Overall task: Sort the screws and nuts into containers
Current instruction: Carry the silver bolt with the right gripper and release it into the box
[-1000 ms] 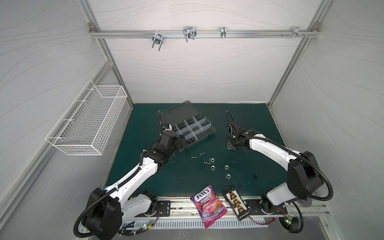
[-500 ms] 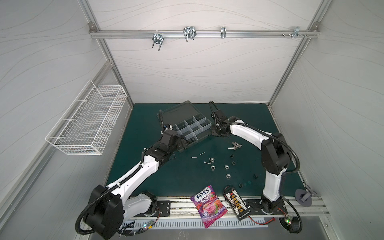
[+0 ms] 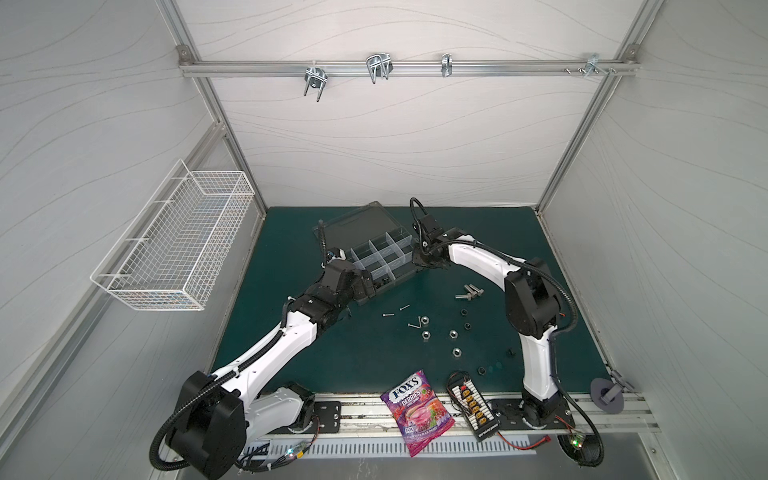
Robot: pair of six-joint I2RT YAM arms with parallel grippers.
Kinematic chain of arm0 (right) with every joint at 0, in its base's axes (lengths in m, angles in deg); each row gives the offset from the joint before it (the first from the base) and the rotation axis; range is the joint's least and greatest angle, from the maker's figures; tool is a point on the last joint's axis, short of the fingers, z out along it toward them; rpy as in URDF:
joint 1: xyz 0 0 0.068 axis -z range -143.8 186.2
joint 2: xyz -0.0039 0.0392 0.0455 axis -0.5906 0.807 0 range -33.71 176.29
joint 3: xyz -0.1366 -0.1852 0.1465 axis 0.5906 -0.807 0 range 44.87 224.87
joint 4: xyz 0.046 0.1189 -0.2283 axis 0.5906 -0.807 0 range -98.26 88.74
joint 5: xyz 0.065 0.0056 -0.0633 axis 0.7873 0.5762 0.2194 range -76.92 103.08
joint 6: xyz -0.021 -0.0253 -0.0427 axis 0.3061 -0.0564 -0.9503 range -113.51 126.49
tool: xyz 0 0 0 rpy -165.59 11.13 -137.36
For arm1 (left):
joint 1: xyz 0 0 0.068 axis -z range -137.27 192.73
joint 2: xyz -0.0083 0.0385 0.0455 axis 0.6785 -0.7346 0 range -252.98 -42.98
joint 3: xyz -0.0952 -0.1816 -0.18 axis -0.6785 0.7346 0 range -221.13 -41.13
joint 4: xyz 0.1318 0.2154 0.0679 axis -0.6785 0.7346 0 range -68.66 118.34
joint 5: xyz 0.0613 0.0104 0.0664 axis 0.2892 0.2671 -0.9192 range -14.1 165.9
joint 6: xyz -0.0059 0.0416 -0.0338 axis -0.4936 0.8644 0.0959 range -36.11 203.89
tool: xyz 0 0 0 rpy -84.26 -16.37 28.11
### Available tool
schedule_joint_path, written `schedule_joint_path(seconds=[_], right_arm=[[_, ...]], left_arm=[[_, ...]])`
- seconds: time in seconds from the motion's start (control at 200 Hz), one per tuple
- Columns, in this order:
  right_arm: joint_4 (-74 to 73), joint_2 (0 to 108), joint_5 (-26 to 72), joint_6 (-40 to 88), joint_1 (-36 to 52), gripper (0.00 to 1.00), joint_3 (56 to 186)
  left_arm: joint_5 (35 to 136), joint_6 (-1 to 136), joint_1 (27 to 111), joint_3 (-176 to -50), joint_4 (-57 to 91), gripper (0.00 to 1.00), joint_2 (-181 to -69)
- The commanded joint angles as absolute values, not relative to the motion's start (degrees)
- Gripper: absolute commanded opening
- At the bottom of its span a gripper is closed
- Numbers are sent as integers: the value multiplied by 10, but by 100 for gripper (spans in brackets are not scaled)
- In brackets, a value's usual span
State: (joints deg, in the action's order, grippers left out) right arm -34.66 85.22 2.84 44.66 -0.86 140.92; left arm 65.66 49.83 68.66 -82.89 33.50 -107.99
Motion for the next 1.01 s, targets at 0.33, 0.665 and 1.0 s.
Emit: schedule_joint_path(seconds=[0.33, 0.665, 1.0], right_arm=[[-326, 892, 43, 466, -12, 51, 1451], [-342, 841, 34, 440, -12, 61, 1436], [-356, 660, -28, 447, -5, 65, 1257]], left_arm=[[655, 502, 687, -853, 338, 99, -1074], [646, 505, 687, -853, 340, 99, -1072], [650, 506, 687, -852, 340, 99, -1071]])
